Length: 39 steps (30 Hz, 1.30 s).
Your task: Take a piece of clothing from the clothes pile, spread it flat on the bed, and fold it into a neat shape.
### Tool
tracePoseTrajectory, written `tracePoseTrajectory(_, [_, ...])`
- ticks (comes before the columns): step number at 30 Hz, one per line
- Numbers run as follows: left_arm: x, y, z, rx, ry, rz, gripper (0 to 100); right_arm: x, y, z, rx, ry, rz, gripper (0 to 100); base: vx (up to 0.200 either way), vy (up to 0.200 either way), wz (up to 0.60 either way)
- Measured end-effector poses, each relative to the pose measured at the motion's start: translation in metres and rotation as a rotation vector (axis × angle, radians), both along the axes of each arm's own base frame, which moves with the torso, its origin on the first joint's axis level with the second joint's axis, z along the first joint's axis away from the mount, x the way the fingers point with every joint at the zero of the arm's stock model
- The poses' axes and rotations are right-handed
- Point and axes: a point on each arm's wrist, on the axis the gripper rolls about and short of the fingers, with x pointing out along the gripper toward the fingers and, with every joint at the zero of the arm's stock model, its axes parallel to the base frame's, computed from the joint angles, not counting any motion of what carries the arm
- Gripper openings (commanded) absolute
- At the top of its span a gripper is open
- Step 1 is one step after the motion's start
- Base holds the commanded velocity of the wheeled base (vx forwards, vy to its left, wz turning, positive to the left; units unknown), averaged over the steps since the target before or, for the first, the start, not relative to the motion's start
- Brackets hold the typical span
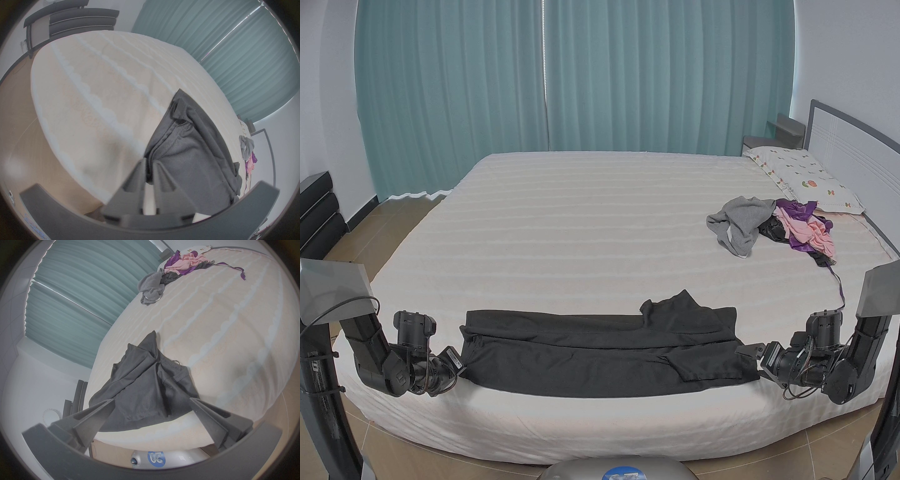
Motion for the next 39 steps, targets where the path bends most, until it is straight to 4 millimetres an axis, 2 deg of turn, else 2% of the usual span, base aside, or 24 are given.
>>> tracePoseTrajectory(10, [-0.015, 0.003, -0.003, 0.123, 0.046, -0.019, 0, -0.006, 0.004, -0.003, -0.006, 0.026, 0.017, 100, 0.0, 0.0, 0.0])
tracePoseTrajectory(25, [-0.025, 0.007, 0.003, 0.164, 0.058, -0.052, 0, -0.012, 0.011, -0.011, -0.056, 0.069, 0.004, 100, 0.0, 0.0, 0.0])
tracePoseTrajectory(32, [-0.025, 0.008, 0.003, 0.161, 0.055, -0.049, 0, -0.008, 0.02, -0.021, -0.086, 0.078, -0.001, 100, 0.0, 0.0, 0.0])
tracePoseTrajectory(39, [-0.022, 0.01, 0.004, 0.155, 0.046, -0.041, 0, 0.006, 0.028, -0.029, -0.103, 0.056, -0.015, 100, 0.0, 0.0, 0.0])
